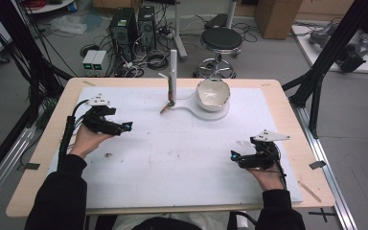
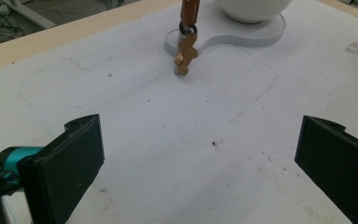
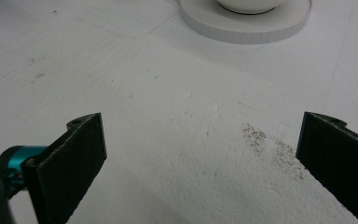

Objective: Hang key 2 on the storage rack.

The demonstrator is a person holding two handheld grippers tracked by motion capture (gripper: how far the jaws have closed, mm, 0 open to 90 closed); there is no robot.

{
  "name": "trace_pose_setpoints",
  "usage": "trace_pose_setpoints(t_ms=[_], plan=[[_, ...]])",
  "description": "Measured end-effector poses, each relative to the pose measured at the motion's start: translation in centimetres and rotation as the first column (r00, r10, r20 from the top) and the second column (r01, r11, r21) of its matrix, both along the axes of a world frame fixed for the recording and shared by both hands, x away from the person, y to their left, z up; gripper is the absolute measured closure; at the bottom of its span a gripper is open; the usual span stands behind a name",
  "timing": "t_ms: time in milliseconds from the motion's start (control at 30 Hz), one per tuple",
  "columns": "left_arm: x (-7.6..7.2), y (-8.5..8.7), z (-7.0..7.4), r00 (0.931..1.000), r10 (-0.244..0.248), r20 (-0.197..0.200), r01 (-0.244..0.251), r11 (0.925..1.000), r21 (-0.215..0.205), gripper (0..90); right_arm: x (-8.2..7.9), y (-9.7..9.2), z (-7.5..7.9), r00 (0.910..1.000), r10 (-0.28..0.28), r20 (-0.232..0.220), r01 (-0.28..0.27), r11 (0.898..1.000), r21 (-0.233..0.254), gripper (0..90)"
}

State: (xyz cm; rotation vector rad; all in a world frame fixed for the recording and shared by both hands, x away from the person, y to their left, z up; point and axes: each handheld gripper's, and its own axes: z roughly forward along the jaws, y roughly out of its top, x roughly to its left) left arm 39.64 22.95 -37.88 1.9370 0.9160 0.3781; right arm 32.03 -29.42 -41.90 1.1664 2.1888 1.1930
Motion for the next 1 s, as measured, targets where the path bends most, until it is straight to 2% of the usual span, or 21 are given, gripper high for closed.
trace_pose_setpoints(t_ms=[500,1000], plan=[[-0.2,2.9,-0.8,0.9980,0.062,-0.012,-0.062,0.9981,-0.004,1.7,0.0,0.1,-0.1,0.9999,0.002,-0.013,-0.002,1.000,-0.002,0.6],[0.6,5.5,-2.1,0.9921,0.104,-0.070,-0.104,0.9945,0.010,2.6,0.0,0.1,-0.2,0.9999,0.002,-0.013,-0.002,1.000,-0.009,0.6]])
